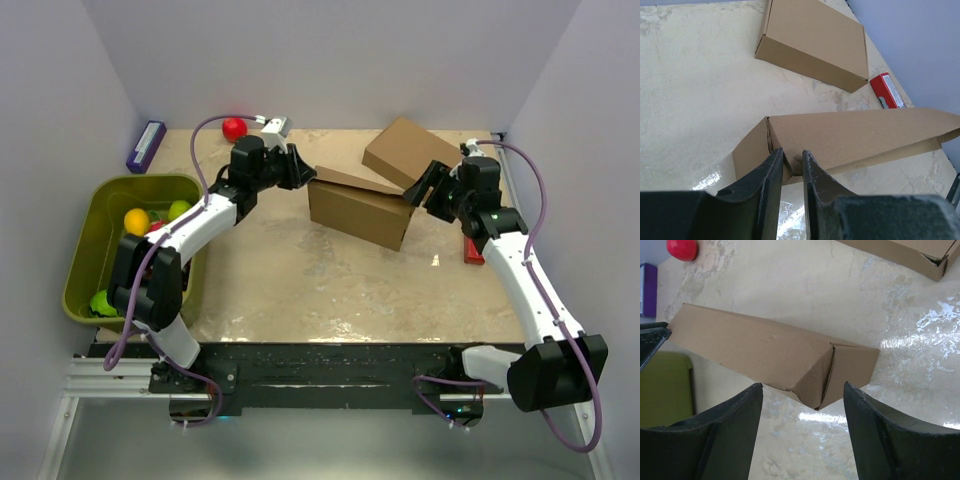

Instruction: Fold the paper box

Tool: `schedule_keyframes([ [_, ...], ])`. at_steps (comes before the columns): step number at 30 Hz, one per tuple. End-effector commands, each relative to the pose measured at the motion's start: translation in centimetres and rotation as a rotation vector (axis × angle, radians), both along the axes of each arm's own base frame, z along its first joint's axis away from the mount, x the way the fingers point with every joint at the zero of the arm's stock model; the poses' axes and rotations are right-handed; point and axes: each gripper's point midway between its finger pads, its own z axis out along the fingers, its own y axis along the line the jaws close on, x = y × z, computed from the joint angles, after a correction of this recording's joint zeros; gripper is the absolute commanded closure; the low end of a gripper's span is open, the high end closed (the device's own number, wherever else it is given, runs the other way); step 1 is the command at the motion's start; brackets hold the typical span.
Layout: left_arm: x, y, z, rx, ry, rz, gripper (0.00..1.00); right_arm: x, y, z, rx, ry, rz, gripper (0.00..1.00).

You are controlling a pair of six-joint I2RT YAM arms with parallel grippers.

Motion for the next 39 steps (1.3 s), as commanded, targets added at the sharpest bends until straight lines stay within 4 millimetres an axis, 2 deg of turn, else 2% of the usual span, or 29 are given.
schedule_keyframes([
  [1, -0.6, 1.2, -2.6, 0.089, 0.057, 0.023, 0.74, 1.0, 0.8, 3.4, 0.048, -0.094, 0.02, 0.31],
  [5, -0.6, 1.2, -2.4, 0.088, 0.053, 0.021, 0.74, 1.9, 1.0, 3.0, 0.057, -0.085, 0.018, 0.32],
  [10, -0.6, 1.2, -2.4, 0.092, 0.05, 0.023, 0.74, 1.9, 1.0, 2.0, 0.054, -0.064, 0.02, 0.38],
  [13, -0.5, 1.2, -2.4, 0.093, 0.049, 0.022, 0.74, 1.5, 0.7, 1.1, 0.04, -0.05, 0.011, 0.4],
  [20, -0.5, 1.4, -2.9, 0.112, 0.053, 0.024, 0.74, 0.8, 0.5, -1.0, 0.034, -0.008, 0.001, 0.53],
  [28, -0.5, 1.7, -3.4, 0.132, 0.055, 0.033, 0.74, -0.6, -0.3, -3.6, 0.007, 0.042, -0.025, 0.58],
  [37, -0.6, 2.4, -4.1, 0.209, 0.035, 0.048, 0.75, -1.9, -2.0, -7.1, -0.089, 0.115, -0.068, 0.6],
  [39, -1.2, 2.6, -5.0, 0.253, 0.056, 0.039, 0.74, -2.2, -2.4, -7.7, -0.107, 0.126, -0.08, 0.61],
])
